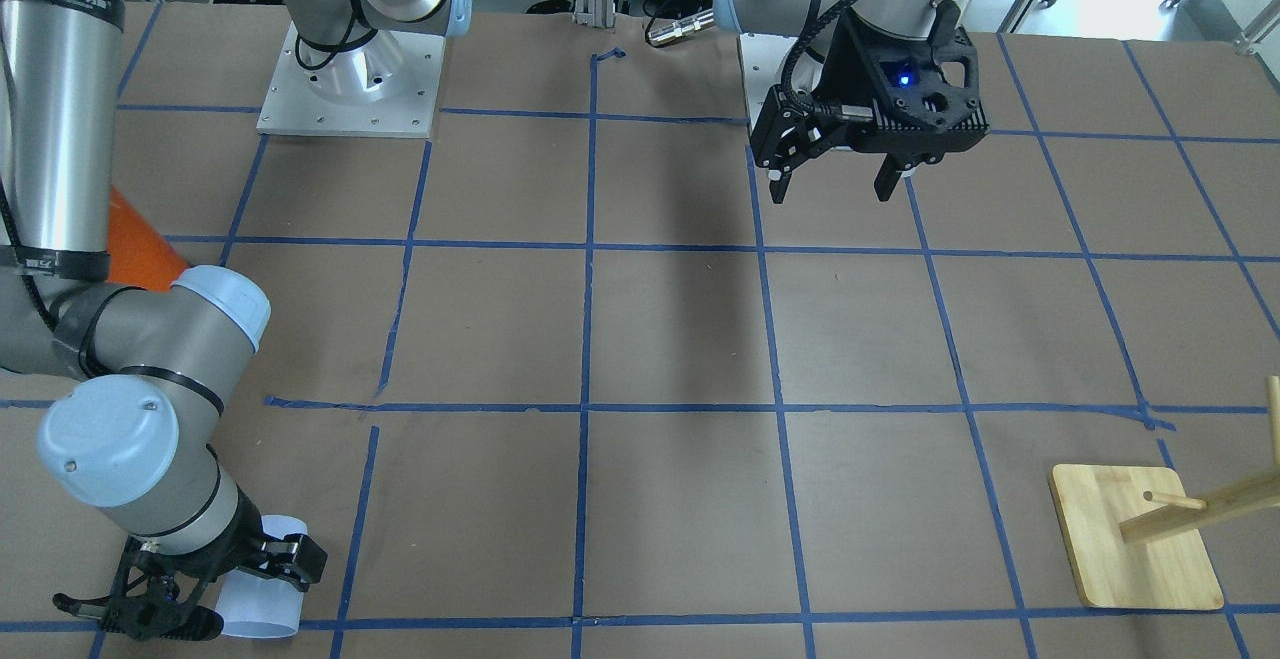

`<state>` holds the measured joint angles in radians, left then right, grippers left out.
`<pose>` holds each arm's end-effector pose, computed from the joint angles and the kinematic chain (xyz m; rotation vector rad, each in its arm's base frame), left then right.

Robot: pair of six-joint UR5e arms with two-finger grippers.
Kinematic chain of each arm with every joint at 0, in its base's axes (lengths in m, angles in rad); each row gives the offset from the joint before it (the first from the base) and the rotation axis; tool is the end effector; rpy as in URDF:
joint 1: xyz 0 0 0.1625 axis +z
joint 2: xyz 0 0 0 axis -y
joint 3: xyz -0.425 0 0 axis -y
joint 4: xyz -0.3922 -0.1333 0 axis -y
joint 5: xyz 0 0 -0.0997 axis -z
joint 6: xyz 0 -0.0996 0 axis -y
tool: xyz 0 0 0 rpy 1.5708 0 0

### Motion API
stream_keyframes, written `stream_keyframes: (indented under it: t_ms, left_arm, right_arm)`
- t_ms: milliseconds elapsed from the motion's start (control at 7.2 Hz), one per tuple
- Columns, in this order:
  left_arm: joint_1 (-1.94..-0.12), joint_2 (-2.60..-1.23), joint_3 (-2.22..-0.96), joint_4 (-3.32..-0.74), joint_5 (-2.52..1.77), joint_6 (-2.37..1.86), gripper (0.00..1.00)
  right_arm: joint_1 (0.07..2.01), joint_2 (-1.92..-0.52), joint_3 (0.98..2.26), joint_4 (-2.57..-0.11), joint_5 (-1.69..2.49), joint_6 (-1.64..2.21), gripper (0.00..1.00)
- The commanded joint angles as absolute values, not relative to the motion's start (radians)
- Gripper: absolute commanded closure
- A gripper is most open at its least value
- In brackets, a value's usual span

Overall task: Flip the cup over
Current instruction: 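Close the right gripper around the pale blue cup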

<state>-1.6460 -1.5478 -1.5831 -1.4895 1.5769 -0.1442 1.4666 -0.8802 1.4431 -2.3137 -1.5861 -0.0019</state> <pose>-0.1692 -0.4795 0.5016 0.1085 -3.1324 0.1444 0.0563 -0.7281 0.2007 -0.1609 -3.1002 0.2785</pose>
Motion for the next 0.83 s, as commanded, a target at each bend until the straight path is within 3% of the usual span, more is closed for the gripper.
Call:
stream_keyframes:
  t_ms: [0,139,417,694]
  left_arm:
    - [-1.646,-1.548,-1.583,-1.489,1.577,-0.144,0.00]
    - [-1.646,-1.548,-1.583,-1.489,1.577,-0.144,0.00]
    - [-1.646,-1.548,-1.583,-1.489,1.577,-0.144,0.00]
    - [-1.646,-1.548,-1.583,-1.489,1.577,-0.144,0.00]
  right_arm:
    - [1.466,-0.853,1.437,-2.344,-1.586,0.002,0.00]
    - [1.466,-0.841,1.437,-2.359,-1.579,0.000,0.05]
    - [1.466,-0.847,1.436,-2.364,-1.575,-0.003,0.60]
    - [1.511,-0.874,1.395,-2.350,-1.577,-0.026,0.67]
